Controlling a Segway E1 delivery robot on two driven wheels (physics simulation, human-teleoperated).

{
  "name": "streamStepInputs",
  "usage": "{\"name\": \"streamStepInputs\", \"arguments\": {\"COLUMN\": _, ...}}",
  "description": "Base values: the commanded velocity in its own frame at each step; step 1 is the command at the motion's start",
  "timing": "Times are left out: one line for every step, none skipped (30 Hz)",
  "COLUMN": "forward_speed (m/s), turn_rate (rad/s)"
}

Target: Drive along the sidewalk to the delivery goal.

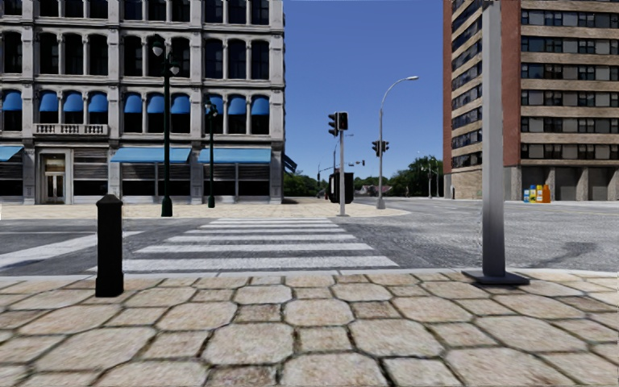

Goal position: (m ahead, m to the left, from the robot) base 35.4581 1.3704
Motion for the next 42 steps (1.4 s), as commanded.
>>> {"name": "streamStepInputs", "arguments": {"forward_speed": 1.99, "turn_rate": 0.33}}
{"name": "streamStepInputs", "arguments": {"forward_speed": 1.99, "turn_rate": 0.33}}
{"name": "streamStepInputs", "arguments": {"forward_speed": 1.99, "turn_rate": 0.33}}
{"name": "streamStepInputs", "arguments": {"forward_speed": 1.99, "turn_rate": 0.33}}
{"name": "streamStepInputs", "arguments": {"forward_speed": 1.99, "turn_rate": 0.33}}
{"name": "streamStepInputs", "arguments": {"forward_speed": 1.99, "turn_rate": 0.33}}
{"name": "streamStepInputs", "arguments": {"forward_speed": 1.99, "turn_rate": 0.33}}
{"name": "streamStepInputs", "arguments": {"forward_speed": 1.99, "turn_rate": 0.33}}
{"name": "streamStepInputs", "arguments": {"forward_speed": 1.99, "turn_rate": 0.33}}
{"name": "streamStepInputs", "arguments": {"forward_speed": 1.99, "turn_rate": 0.33}}
{"name": "streamStepInputs", "arguments": {"forward_speed": 1.99, "turn_rate": 0.33}}
{"name": "streamStepInputs", "arguments": {"forward_speed": 1.99, "turn_rate": 0.33}}
{"name": "streamStepInputs", "arguments": {"forward_speed": 1.99, "turn_rate": 0.33}}
{"name": "streamStepInputs", "arguments": {"forward_speed": 1.99, "turn_rate": 0.32}}
{"name": "streamStepInputs", "arguments": {"forward_speed": 1.99, "turn_rate": 0.29}}
{"name": "streamStepInputs", "arguments": {"forward_speed": 1.99, "turn_rate": 0.29}}
{"name": "streamStepInputs", "arguments": {"forward_speed": 1.99, "turn_rate": 0.23}}
{"name": "streamStepInputs", "arguments": {"forward_speed": 1.99, "turn_rate": 0.10}}
{"name": "streamStepInputs", "arguments": {"forward_speed": 1.99, "turn_rate": 0.00}}
{"name": "streamStepInputs", "arguments": {"forward_speed": 1.99, "turn_rate": 0.00}}
{"name": "streamStepInputs", "arguments": {"forward_speed": 1.99, "turn_rate": 0.00}}
{"name": "streamStepInputs", "arguments": {"forward_speed": 1.99, "turn_rate": 0.00}}
{"name": "streamStepInputs", "arguments": {"forward_speed": 1.99, "turn_rate": 0.00}}
{"name": "streamStepInputs", "arguments": {"forward_speed": 1.99, "turn_rate": 0.00}}
{"name": "streamStepInputs", "arguments": {"forward_speed": 1.99, "turn_rate": 0.00}}
{"name": "streamStepInputs", "arguments": {"forward_speed": 1.99, "turn_rate": 0.00}}
{"name": "streamStepInputs", "arguments": {"forward_speed": 1.99, "turn_rate": 0.00}}
{"name": "streamStepInputs", "arguments": {"forward_speed": 1.99, "turn_rate": 0.00}}
{"name": "streamStepInputs", "arguments": {"forward_speed": 1.99, "turn_rate": 0.00}}
{"name": "streamStepInputs", "arguments": {"forward_speed": 1.99, "turn_rate": 0.00}}
{"name": "streamStepInputs", "arguments": {"forward_speed": 1.99, "turn_rate": 0.00}}
{"name": "streamStepInputs", "arguments": {"forward_speed": 1.99, "turn_rate": 0.00}}
{"name": "streamStepInputs", "arguments": {"forward_speed": 1.99, "turn_rate": 0.00}}
{"name": "streamStepInputs", "arguments": {"forward_speed": 1.99, "turn_rate": 0.00}}
{"name": "streamStepInputs", "arguments": {"forward_speed": 1.99, "turn_rate": 0.00}}
{"name": "streamStepInputs", "arguments": {"forward_speed": 1.99, "turn_rate": 0.00}}
{"name": "streamStepInputs", "arguments": {"forward_speed": 1.99, "turn_rate": 0.00}}
{"name": "streamStepInputs", "arguments": {"forward_speed": 1.99, "turn_rate": 0.00}}
{"name": "streamStepInputs", "arguments": {"forward_speed": 1.99, "turn_rate": 0.00}}
{"name": "streamStepInputs", "arguments": {"forward_speed": 1.99, "turn_rate": 0.00}}
{"name": "streamStepInputs", "arguments": {"forward_speed": 1.99, "turn_rate": 0.00}}
{"name": "streamStepInputs", "arguments": {"forward_speed": 1.99, "turn_rate": 0.00}}
